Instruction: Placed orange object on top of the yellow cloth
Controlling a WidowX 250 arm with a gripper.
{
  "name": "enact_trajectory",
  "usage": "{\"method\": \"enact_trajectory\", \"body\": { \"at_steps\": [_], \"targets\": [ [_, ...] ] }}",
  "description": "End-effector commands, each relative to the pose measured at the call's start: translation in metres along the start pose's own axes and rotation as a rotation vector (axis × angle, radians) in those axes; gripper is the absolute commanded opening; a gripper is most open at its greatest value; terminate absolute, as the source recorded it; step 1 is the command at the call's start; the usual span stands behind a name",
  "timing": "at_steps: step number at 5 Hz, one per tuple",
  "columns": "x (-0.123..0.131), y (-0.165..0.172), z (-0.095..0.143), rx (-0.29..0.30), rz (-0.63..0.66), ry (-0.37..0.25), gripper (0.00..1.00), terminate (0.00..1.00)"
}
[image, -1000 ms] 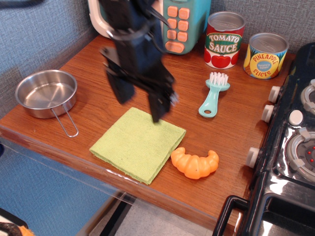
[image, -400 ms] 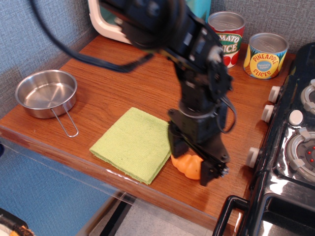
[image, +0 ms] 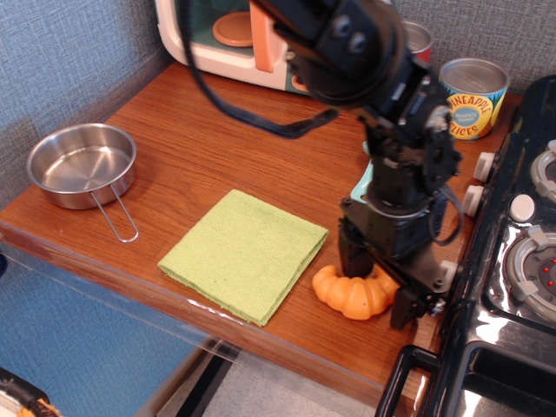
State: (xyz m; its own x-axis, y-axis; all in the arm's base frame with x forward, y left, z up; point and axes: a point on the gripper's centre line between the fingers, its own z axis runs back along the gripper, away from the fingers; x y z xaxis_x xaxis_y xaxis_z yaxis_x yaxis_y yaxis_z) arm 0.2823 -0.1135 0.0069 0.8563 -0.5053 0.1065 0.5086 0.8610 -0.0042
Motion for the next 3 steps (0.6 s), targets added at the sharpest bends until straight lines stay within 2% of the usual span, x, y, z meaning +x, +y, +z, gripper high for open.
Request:
{"method": "enact_trajectory", "body": {
  "at_steps": [1, 2, 3],
  "targets": [
    [-0.001, -0.008, -0.006, 0.005, -0.020, 0.000, 0.00, 0.00],
    [0.002, -0.005, 0.013, 0.026, -0.019, -0.036, 0.00, 0.00],
    [0.002, 0.001, 0.025, 0.018, -0.008, -0.065, 0.00, 0.00]
  ]
}}
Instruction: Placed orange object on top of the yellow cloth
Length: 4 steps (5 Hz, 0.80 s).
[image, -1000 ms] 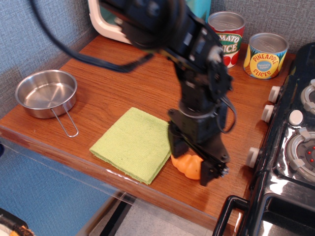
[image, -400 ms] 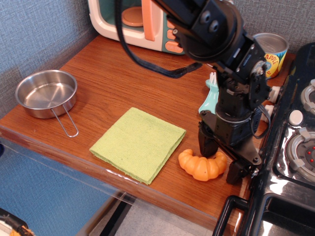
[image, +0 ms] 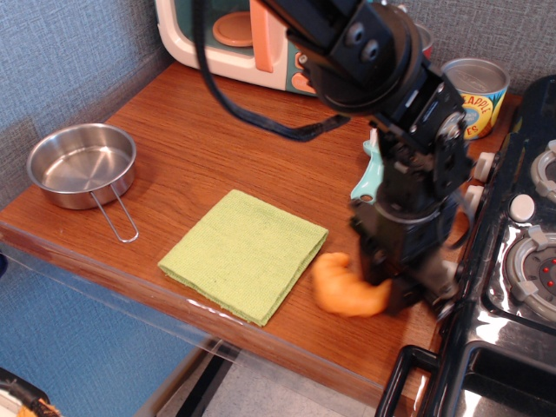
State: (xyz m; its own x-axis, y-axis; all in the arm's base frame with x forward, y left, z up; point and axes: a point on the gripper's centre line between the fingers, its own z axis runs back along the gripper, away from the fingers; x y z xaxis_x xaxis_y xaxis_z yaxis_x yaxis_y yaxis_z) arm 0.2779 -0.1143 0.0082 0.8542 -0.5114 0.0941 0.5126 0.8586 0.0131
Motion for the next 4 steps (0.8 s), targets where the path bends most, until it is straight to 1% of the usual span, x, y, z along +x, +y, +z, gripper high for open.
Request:
{"method": "enact_trajectory", "body": {
  "at_steps": [1, 2, 3, 4],
  "targets": [
    [0.011, 0.016, 0.054, -0.009, 0.039, -0.168, 0.00, 0.00],
    [0.017, 0.027, 0.090, -0.040, 0.083, -0.285, 0.00, 0.00],
    [0.011, 0.038, 0.111, -0.037, 0.124, -0.338, 0.00, 0.00],
    [0.002, 0.041, 0.101, -0.084, 0.134, -0.321, 1.00, 0.00]
  ]
}}
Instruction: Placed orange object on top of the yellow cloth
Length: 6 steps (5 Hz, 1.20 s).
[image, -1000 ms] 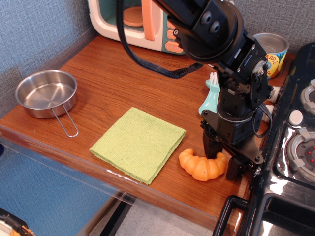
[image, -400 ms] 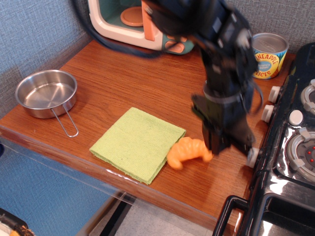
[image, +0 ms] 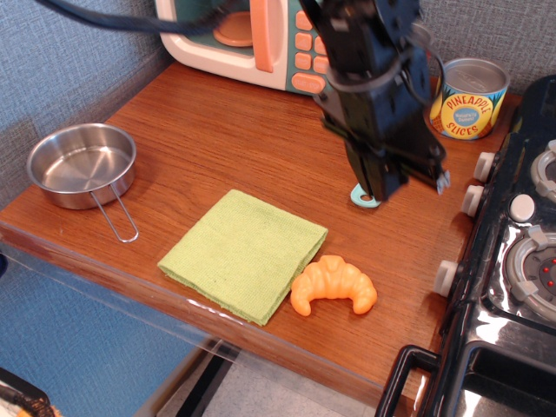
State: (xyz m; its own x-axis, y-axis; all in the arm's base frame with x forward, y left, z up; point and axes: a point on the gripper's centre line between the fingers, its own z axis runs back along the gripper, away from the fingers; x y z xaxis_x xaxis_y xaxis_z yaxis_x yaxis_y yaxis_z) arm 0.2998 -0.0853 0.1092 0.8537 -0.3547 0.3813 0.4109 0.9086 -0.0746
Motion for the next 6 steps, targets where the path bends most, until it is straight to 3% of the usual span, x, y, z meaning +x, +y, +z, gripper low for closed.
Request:
{"method": "enact_trajectory", "body": {
  "at_steps": [1, 2, 4, 6],
  "targets": [
    [-0.030, -0.001, -0.012, -0.030, -0.095, 0.095, 1.00, 0.00],
    [-0.048, 0.006, -0.022, -0.065, -0.151, 0.150, 1.00, 0.00],
    [-0.071, 0.018, -0.039, -0.074, -0.292, 0.265, 1.00, 0.00],
    [-0.072, 0.015, -0.062, -0.027, -0.381, 0.298, 1.00, 0.00]
  ]
}}
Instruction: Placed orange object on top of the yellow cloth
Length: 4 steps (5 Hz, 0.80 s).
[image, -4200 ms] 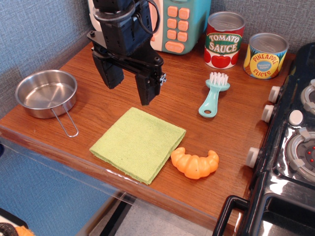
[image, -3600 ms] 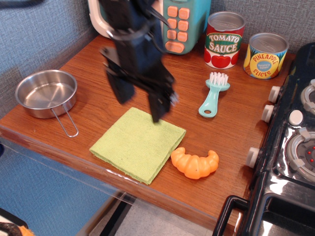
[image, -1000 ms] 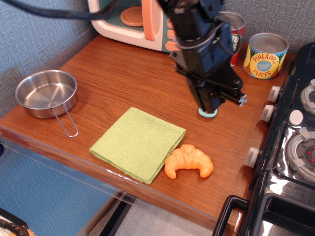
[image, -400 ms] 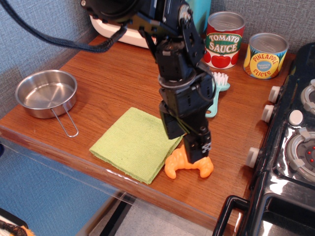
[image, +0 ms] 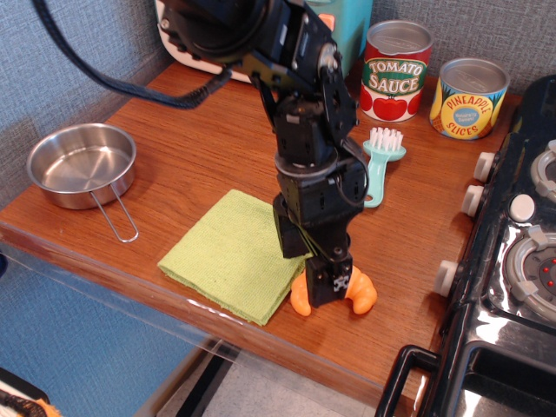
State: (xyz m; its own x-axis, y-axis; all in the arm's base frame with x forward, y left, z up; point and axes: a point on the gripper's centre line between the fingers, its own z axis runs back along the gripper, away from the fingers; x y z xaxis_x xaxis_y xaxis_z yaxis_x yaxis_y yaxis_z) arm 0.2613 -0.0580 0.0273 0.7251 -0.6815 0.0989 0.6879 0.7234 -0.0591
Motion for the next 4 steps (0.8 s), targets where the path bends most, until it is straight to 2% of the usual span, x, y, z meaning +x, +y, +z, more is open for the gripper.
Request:
{"method": "enact_trajectory", "body": {
  "at_steps": [1, 3, 4],
  "targets": [
    [0.011, -0.002, -0.015, 0.076, -0.055, 0.018, 1.00, 0.00],
    [0.018, -0.004, -0.030, 0.101, -0.055, 0.062, 1.00, 0.00],
    [0.017, -0.002, -0.031, 0.101, -0.034, 0.052, 0.00, 0.00]
  ]
}}
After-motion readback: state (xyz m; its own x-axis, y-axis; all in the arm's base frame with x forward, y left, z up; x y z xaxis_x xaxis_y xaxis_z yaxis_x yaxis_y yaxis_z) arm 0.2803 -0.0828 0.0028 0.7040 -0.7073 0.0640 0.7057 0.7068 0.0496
